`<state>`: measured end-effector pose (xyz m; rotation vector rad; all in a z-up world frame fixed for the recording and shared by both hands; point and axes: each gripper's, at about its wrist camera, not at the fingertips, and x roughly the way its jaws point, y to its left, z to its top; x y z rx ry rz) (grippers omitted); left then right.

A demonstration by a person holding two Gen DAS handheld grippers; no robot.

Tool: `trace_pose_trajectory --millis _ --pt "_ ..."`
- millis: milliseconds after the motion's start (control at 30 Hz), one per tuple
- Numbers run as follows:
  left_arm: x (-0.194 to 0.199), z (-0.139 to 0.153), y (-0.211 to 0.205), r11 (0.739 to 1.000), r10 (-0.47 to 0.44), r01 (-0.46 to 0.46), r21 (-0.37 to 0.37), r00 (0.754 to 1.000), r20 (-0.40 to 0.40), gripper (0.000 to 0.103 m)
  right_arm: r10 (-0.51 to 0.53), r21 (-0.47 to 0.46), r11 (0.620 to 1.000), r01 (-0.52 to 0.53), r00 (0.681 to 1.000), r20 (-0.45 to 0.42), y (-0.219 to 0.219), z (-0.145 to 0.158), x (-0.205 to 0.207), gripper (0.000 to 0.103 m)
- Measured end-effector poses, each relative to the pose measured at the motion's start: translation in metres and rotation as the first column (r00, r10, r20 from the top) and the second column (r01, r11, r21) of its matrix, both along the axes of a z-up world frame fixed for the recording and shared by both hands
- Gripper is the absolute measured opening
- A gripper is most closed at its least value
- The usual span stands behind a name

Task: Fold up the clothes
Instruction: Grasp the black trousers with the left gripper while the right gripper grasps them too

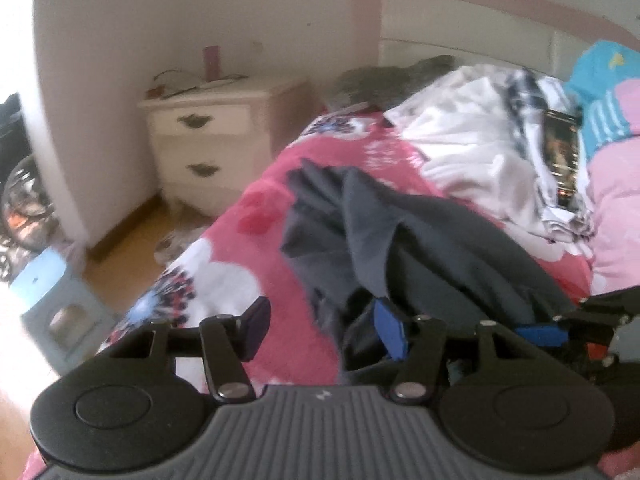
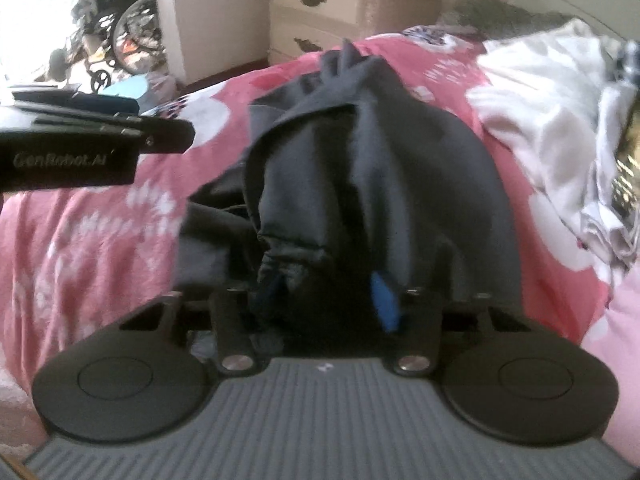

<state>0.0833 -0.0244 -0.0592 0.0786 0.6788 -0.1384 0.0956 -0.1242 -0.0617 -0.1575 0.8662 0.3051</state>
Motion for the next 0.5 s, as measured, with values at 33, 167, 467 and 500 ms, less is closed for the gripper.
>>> trace_pose_trajectory --millis 33,167,467,500 --pt "0.000 -0.001 -0.003 1.000 -0.013 0.013 0.006 1.000 0.001 0.056 -0.017 0.019 1.000 0.017 1.000 -0.004 -0.007 0.001 0.001 0.021" --pt "-0.004 0.000 -0.015 0.994 -0.092 0.091 0.060 0.995 0.022 0.055 -0.095 0.124 0.988 0.096 0.995 -0.012 -0.038 0.008 0.003 0.010" --pt "-0.008 -0.002 -0.054 0.868 -0.397 0.336 0.367 0.912 0.106 0.056 -0.174 0.447 0.874 0.192 0.981 -0.083 -0.094 0.022 0.007 0.007" --pt "-0.009 -0.006 -0.061 0.824 -0.456 0.377 0.422 0.884 0.101 0.056 -0.167 0.463 0.866 0.189 0.982 -0.087 -0.097 0.023 0.008 0.007"
